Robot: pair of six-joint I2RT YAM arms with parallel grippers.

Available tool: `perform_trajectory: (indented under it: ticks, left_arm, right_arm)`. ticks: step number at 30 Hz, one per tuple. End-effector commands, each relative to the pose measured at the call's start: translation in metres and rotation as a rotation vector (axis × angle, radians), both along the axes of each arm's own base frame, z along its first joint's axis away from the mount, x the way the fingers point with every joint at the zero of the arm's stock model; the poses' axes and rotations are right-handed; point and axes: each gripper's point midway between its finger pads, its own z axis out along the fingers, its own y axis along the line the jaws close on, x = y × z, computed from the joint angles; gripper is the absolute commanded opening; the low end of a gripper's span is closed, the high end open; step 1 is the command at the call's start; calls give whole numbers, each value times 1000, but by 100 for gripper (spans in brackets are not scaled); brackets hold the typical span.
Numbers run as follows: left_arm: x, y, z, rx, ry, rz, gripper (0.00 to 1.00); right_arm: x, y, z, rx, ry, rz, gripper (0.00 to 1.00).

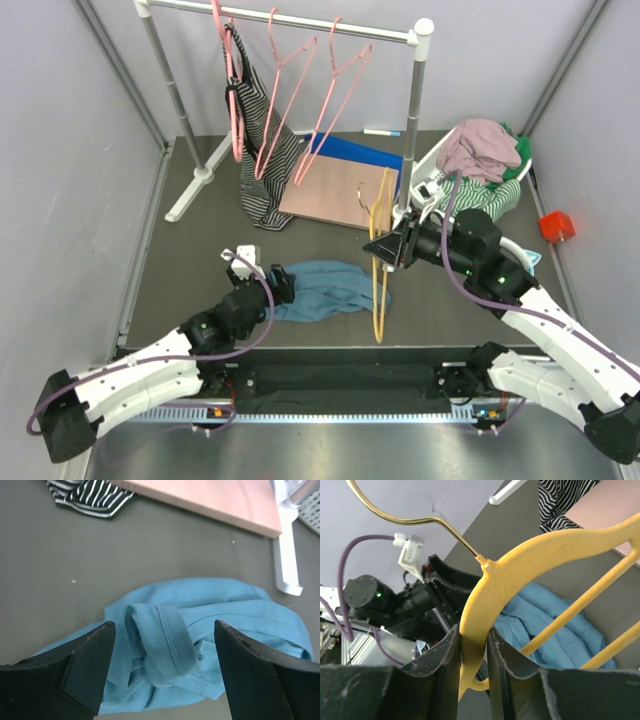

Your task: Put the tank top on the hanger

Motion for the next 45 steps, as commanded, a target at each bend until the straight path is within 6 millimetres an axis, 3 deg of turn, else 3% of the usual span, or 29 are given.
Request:
perform_trajectory:
  ticks: [1,8,12,15,16,17,19,21,25,26,27,29,30,32,33,35,36,38,41,45]
  left_arm:
    - [8,-6,1,-84,-8,46,82]
    - [12,-8,-14,-119,8,84,75]
    - [15,-8,-25,-134,13,100,65]
    - [19,-10,-31,-140,11,100,42]
    - [20,-12,-30,-141,7,90,23]
    - [23,-12,-29,-134,2,88,12]
    - [33,-12,-20,-112,-24,82,0]
    - [45,-8,-12,-72,-62,61,0]
    - [72,-22,37,-85,-176,-65,0]
    - [82,-19,40,-30,-192,-86,0]
    - [90,-30,65,-30,-239,-143,0]
    - [94,-53,68,61,-250,-303,0]
    - [98,-66,92,66,-296,-362,0]
    - [96,-86,96,119,-318,-502,0]
    - [99,-93,115,120,-361,-528,0]
    - [103,-100,122,144,-385,-565,0]
    - [104,-106,138,141,-417,-594,0]
    - [104,-109,142,167,-425,-623,0]
    - [102,-106,132,183,-391,-623,0]
    - [92,-84,80,166,-241,-531,0]
  right_arm:
    - [-23,-5,10,22,-42,57,4]
    - [-37,-13,0,17,-33,76,4]
    - [-41,-13,-4,13,-28,91,4]
    - [-44,-13,-6,13,-24,103,3]
    - [-45,-13,-6,14,-25,105,3]
    - [-46,-13,-7,13,-24,110,3]
    - [-49,-13,-7,16,-22,125,3]
    - [-52,-12,-7,18,-17,139,2]
    - [-60,-11,-11,22,0,176,2]
    - [-61,-11,-11,22,3,181,2]
    - [-64,-11,-10,25,4,196,2]
    - [-68,-10,-11,29,13,215,2]
    - [-71,-10,-12,33,21,232,2]
    - [-75,-9,-11,39,23,253,2]
    - [-78,-9,-9,45,22,268,2]
    - [-81,-9,-6,49,21,279,2]
    - [-82,-9,-5,51,16,283,2]
    - [-83,-10,-3,53,15,288,2]
    - [-88,-9,0,64,2,313,2]
    - [-92,-8,-6,64,22,340,2]
